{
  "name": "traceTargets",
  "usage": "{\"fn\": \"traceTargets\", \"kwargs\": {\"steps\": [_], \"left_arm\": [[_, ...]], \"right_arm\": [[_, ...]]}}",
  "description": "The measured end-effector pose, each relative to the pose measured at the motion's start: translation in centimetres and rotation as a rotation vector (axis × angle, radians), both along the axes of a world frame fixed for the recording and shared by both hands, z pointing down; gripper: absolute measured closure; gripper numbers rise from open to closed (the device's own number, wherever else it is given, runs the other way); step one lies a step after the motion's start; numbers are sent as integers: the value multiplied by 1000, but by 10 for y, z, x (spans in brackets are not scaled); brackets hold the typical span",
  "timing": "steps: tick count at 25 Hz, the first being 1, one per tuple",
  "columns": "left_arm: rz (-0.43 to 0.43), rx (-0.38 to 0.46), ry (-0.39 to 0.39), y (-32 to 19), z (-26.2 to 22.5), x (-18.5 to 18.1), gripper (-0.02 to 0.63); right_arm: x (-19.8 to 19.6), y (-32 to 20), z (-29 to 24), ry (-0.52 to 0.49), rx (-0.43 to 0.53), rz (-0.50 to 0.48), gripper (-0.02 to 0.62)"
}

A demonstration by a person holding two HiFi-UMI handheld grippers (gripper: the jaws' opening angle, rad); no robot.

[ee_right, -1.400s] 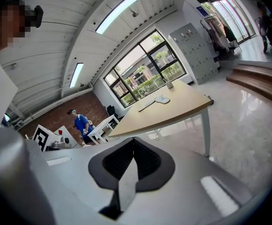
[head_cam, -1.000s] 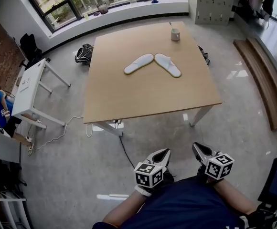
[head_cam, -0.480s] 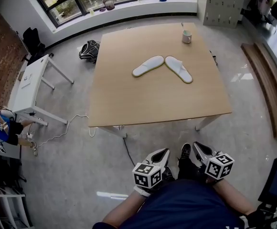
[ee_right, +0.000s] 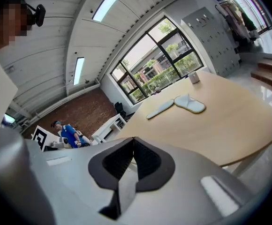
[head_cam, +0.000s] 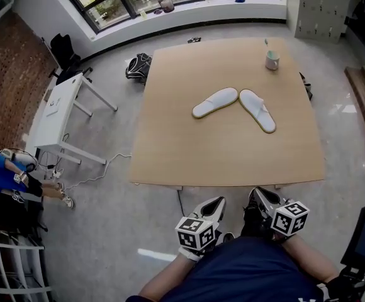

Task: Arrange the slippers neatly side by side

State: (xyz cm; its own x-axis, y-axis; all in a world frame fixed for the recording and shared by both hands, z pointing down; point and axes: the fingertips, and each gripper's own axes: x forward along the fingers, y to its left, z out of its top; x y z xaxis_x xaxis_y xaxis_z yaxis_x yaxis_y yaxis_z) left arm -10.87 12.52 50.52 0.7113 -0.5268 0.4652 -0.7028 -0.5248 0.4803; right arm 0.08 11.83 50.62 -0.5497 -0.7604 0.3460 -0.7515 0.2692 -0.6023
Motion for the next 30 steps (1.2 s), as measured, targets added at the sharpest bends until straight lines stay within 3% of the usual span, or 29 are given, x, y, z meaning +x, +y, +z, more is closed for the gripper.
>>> {"fn": "traceTargets", "kwargs": {"steps": [4,8,16,24,30], "left_arm": [[23,-18,-16,-37,1,32,579],[56,-20,-45,-69,3,61,545],[98,19,-120,-137,9,101,500],[132,61,-240,-210,18,83,460],[195,69,-319,-262,38,59,459]], "right_arm": [[17,-42,1,-8,-5,-23,581],[36,-75,4,-15,-12,-35,503],[87,-136,8,-7,-5,-58,451],[119,-181,31,188,31,-166,419],[129,-215,58,283,-9,-162,410]]}}
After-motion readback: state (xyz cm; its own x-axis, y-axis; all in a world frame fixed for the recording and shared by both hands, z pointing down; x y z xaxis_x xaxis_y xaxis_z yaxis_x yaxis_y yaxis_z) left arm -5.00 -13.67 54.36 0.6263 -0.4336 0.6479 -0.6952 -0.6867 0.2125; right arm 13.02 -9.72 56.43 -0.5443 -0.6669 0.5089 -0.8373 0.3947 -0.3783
